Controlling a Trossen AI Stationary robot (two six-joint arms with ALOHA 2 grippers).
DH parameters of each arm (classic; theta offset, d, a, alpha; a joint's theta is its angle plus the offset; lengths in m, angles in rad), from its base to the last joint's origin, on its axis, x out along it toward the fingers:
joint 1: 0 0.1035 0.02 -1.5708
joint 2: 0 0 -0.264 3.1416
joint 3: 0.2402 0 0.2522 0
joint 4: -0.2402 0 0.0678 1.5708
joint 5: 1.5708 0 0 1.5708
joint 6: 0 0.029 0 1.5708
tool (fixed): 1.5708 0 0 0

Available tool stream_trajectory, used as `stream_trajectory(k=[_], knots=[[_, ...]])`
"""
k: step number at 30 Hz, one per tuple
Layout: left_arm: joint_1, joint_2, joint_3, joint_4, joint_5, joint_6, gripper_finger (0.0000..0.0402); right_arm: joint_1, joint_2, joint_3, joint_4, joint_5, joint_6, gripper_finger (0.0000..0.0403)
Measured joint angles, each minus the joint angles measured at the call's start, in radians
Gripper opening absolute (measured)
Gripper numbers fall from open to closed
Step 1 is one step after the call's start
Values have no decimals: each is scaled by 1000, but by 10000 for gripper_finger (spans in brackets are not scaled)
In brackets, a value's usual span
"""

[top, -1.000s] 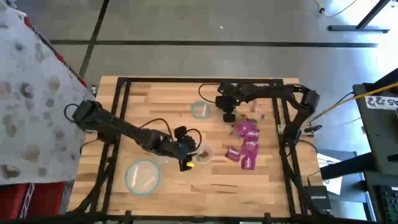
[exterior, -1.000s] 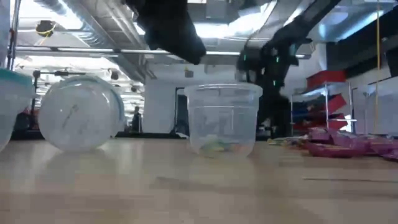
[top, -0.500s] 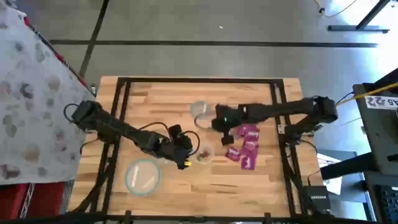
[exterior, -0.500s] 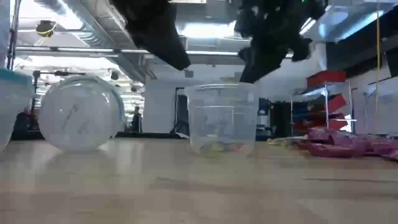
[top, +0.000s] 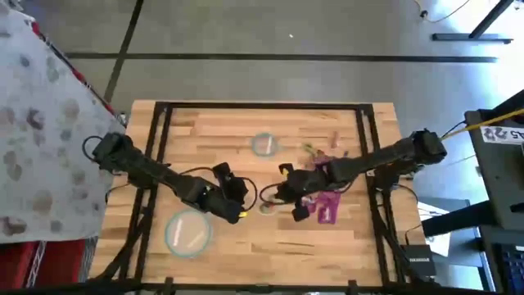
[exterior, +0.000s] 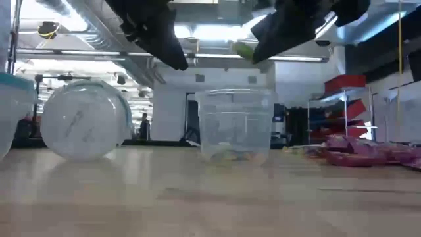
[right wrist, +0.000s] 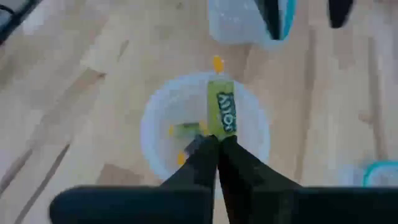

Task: Sort candy
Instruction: Put the green candy into the top small transparent bin

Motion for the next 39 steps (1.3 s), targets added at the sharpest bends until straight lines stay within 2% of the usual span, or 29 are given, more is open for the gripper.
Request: stream_trajectory(k=[9,13,17,21,28,33,39], knots=[[-1,0,0,0,0,-7,189,0,0,0,3,4,0,130],[-1,0,0,0,0,-8,189,-5,-30,0,-30,4,0,158],[-1,0,0,0,1,-8,189,-62,-140,0,-108,20,-2,165],[-1,0,0,3,1,-8,189,-194,-245,-7,-217,71,-7,165],[-6,0,0,0,1,-8,189,-477,-317,-223,-221,51,26,166],[-15,0,0,2,2,-8,189,-603,-293,-411,-71,22,26,166],[-17,1,0,5,2,-9,189,-716,-253,-506,65,14,-8,166]])
